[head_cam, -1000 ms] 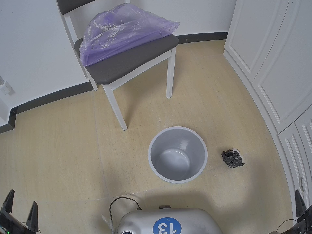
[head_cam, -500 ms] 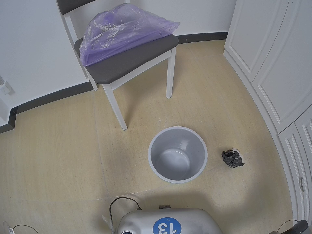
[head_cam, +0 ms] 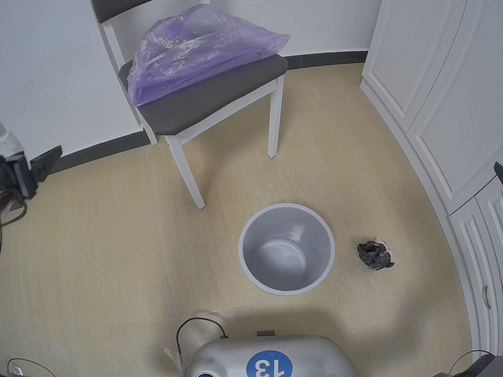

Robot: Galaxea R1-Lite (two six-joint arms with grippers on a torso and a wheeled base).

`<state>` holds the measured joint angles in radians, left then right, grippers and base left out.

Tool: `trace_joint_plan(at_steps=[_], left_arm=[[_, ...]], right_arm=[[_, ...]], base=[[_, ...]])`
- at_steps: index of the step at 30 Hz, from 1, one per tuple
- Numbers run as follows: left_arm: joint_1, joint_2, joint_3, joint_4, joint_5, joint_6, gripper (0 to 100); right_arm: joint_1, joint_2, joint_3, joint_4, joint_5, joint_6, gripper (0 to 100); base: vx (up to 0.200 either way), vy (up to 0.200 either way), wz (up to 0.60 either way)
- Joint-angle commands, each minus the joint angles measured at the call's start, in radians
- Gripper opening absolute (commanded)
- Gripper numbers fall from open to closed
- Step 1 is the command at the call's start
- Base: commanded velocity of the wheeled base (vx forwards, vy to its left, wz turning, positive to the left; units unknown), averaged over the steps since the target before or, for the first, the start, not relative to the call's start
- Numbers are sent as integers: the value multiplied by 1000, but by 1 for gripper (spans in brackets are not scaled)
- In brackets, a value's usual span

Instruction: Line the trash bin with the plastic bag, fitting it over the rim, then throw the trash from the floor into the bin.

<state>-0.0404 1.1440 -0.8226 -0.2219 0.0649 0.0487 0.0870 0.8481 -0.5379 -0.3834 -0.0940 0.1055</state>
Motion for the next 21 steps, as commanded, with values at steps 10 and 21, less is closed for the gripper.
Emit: trace_joint_plan(at_steps=[10,21], left_arm=[[-65,477,-247,-217,52,48,100],[-96,424,-56,-553,30,53,100]], right_arm=[[137,267,-16,-127,-59,45,100],[137,269,-17,-146,-52,80,100]], base=[[0,0,0],[0,0,0]])
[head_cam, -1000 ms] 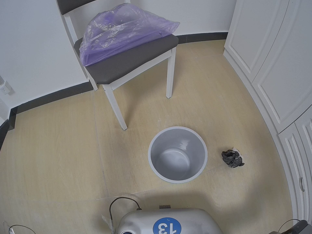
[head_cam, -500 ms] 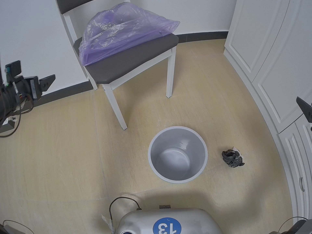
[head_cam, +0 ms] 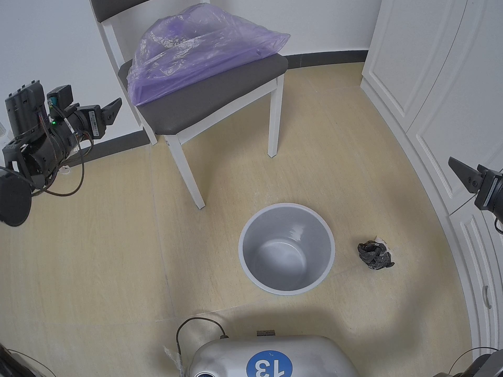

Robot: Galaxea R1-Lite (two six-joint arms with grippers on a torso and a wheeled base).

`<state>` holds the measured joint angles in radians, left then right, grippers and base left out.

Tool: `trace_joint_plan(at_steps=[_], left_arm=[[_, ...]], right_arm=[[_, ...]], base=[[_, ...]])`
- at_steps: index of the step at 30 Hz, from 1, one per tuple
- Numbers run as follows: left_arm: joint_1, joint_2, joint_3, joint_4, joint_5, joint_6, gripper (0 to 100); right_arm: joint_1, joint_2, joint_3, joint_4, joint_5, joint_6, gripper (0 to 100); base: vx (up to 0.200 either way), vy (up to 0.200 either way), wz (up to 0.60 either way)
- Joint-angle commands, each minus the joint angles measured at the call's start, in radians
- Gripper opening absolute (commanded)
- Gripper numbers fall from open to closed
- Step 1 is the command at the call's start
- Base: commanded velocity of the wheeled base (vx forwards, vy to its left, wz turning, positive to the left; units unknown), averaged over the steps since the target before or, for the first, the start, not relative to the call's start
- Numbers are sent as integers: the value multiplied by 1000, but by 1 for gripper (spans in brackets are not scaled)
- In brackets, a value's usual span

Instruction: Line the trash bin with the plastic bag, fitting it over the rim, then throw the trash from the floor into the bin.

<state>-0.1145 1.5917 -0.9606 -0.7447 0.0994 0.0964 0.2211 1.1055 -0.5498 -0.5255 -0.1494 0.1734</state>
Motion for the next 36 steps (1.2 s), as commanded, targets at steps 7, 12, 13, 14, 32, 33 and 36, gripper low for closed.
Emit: trace_joint_plan(at_steps=[7,12,13,14,32,33,36], left_arm=[[-21,-15,111,-33,-12,25,100],[-8,88,13,-27,19,69,100],[1,123,-29,-24,37,85,100],[6,139,-47,-24,40,88,100],[27,188,-82,45,43,88,100],[27,191,-86,51,43,88,100],[30,194,-84,62,42,86,100]], right_arm=[[4,8,5,-2,5,12,100],[12,7,7,-2,5,12,100],[12,7,7,-2,5,12,100],[12,8,7,-2,5,12,100],[96,93,-110,16,7,-6,100],[96,114,-128,13,4,-11,100],[98,126,-136,7,10,-6,100]], base=[[86,0,0],[0,0,0],[0,0,0],[0,0,0],[0,0,0],[0,0,0],[0,0,0]])
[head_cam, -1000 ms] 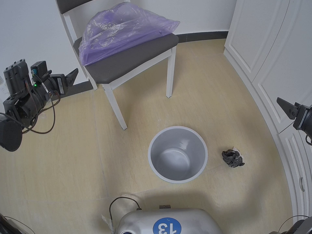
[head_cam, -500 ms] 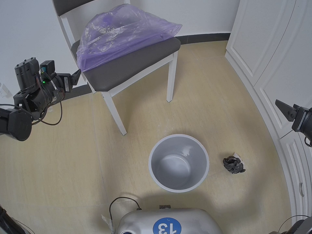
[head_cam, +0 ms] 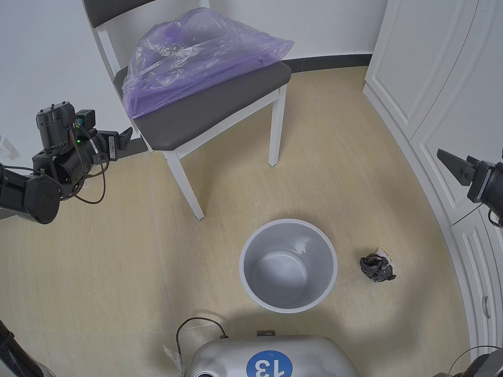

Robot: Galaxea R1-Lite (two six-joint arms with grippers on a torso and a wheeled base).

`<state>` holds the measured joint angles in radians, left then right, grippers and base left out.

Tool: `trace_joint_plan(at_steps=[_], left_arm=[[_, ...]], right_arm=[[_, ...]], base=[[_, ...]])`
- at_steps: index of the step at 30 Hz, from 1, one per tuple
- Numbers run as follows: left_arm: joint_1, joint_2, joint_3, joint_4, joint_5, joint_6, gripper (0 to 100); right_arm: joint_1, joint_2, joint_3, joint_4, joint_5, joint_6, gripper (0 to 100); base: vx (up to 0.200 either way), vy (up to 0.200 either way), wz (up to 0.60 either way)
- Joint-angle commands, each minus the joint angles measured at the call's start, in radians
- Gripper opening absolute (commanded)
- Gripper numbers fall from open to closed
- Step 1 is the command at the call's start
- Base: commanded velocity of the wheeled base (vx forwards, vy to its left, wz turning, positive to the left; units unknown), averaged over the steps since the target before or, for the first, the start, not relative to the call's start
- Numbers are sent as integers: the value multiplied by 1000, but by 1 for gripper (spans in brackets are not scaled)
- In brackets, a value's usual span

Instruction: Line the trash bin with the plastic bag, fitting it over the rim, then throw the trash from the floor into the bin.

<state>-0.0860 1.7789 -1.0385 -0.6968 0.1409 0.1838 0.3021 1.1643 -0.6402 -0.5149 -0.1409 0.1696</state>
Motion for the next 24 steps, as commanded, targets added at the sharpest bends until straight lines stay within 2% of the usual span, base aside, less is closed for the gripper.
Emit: trace_joint_plan(at_steps=[1,11,24], left_arm=[[3,5,-6,14,0,-1,100],[15,-1,-5,31,0,0,100],[8,5,-8,33,2,3,100]], right_arm=[[18,66,-38,-2,4,-1,100],[54,18,82,-30,6,8,100],[54,-31,86,-34,6,7,100]], base=[[0,0,0],[0,0,0],[0,0,0]])
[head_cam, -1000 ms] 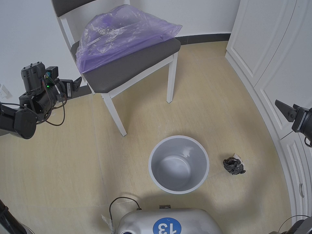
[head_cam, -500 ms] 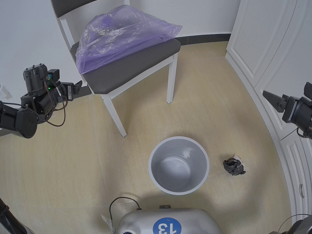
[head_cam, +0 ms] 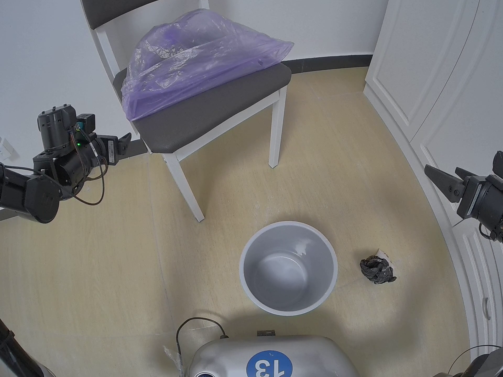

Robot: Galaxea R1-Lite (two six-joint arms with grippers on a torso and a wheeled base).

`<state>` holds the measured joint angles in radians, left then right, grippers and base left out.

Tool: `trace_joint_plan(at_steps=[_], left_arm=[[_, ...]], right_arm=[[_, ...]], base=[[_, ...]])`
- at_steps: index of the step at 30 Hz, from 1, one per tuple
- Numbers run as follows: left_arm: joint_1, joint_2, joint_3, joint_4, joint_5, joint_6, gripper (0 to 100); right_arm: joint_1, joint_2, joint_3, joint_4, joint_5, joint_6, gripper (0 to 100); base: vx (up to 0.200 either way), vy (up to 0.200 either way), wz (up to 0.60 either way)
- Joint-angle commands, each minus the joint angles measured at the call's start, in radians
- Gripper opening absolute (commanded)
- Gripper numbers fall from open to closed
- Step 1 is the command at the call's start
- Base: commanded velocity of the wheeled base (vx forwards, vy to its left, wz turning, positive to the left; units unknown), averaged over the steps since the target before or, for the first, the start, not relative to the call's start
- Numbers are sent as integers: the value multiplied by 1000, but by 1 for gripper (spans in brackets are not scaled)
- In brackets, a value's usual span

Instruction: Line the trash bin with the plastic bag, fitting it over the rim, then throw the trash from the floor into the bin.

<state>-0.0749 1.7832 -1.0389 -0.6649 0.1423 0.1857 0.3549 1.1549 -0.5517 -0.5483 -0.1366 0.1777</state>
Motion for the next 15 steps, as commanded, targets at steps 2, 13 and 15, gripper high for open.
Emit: trace_joint_plan(at_steps=[2,13,15], left_arm=[[-5,2,-10,1,0,4,100],[-17,45,-56,1,0,58,100],[-17,61,-70,1,-1,58,100]], right_arm=[[-1,-21,-4,-1,0,-1,100],[-1,-18,-2,1,-1,-1,100],[1,-18,-2,1,-1,-1,100]], base=[[0,0,0],[0,0,0],[0,0,0]])
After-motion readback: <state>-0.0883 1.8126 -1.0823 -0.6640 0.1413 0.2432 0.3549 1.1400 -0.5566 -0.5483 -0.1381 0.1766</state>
